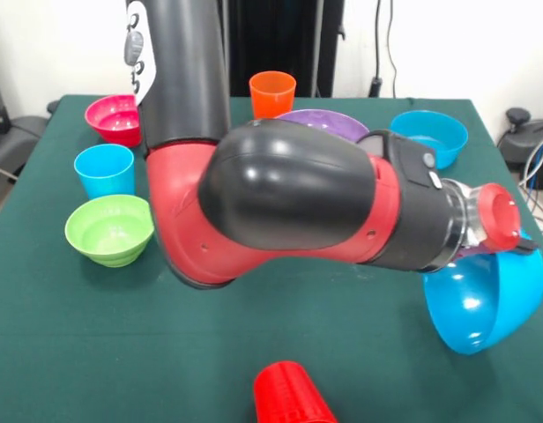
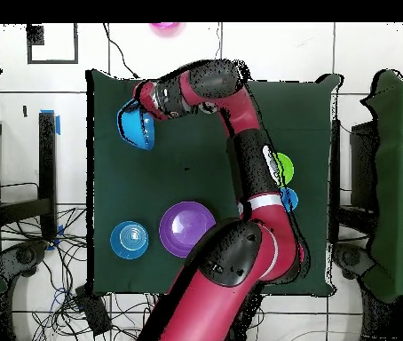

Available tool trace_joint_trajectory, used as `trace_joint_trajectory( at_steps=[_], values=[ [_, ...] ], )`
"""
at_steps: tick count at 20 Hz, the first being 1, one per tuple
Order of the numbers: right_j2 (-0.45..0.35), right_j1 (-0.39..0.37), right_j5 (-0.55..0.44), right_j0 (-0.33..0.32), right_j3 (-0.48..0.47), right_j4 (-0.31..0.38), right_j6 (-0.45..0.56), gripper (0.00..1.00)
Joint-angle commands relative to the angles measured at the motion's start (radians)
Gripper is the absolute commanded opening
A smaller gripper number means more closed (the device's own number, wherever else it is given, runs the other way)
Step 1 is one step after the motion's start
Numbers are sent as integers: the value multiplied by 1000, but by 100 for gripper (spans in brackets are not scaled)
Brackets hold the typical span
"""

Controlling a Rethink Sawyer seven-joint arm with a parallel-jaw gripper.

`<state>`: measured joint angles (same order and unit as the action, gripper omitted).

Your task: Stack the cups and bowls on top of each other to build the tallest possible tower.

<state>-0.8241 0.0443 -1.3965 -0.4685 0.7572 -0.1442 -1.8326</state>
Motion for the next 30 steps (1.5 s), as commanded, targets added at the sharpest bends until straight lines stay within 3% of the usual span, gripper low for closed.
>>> trace_joint_trajectory(
  at_steps=[1,16,17,30],
  values=[
    [-37,34,-148,15,-169,30,197,0],
    [-35,19,-92,-7,-99,1,170,0],
    [-36,20,-88,-7,-97,-3,163,100],
    [-26,33,-142,-11,-117,42,261,100]
  ],
)
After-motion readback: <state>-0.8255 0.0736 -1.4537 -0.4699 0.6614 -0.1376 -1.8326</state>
